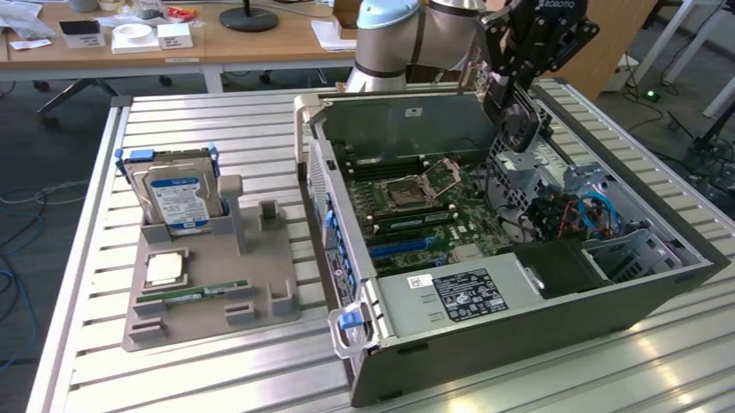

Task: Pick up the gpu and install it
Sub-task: 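Pick up the gpu and move the gpu toward the slot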

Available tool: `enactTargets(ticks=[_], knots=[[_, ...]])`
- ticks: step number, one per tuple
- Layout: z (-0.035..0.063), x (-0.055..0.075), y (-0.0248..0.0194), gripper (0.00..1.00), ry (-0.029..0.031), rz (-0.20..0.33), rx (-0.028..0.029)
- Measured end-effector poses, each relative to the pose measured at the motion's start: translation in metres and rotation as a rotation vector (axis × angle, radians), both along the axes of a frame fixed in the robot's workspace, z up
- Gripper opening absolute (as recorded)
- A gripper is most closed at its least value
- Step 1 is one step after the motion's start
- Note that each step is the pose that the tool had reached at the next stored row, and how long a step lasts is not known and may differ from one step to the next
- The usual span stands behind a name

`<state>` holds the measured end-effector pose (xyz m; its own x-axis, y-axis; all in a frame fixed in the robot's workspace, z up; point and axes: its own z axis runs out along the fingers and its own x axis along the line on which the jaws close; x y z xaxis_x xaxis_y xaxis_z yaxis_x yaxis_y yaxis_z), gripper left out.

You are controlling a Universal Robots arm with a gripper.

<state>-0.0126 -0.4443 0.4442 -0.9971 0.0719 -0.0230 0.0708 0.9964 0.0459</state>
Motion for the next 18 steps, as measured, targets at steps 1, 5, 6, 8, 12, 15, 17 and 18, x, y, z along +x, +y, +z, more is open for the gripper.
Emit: enactTargets(ticks=[1, 5, 6, 8, 12, 15, 17, 18], knots=[[0.0000, 0.002, 0.0000, 0.27, 0.0000, 0.000, -0.0001], [-0.0001, 0.008, 0.0000, 0.27, 0.0000, 0.000, -0.0001], [-0.0002, 0.009, 0.0000, 0.27, 0.0000, 0.000, -0.0001], [-0.0001, 0.011, 0.0000, 0.27, 0.0000, 0.001, -0.0001], [-0.0002, 0.012, 0.0000, 0.27, 0.0000, 0.001, -0.0001], [-0.0002, 0.012, 0.0000, 0.27, 0.0001, 0.001, 0.0000], [-0.0003, 0.013, 0.0000, 0.27, 0.0000, 0.001, -0.0001], [-0.0003, 0.013, 0.0000, 0.27, 0.0000, 0.001, -0.0001]])
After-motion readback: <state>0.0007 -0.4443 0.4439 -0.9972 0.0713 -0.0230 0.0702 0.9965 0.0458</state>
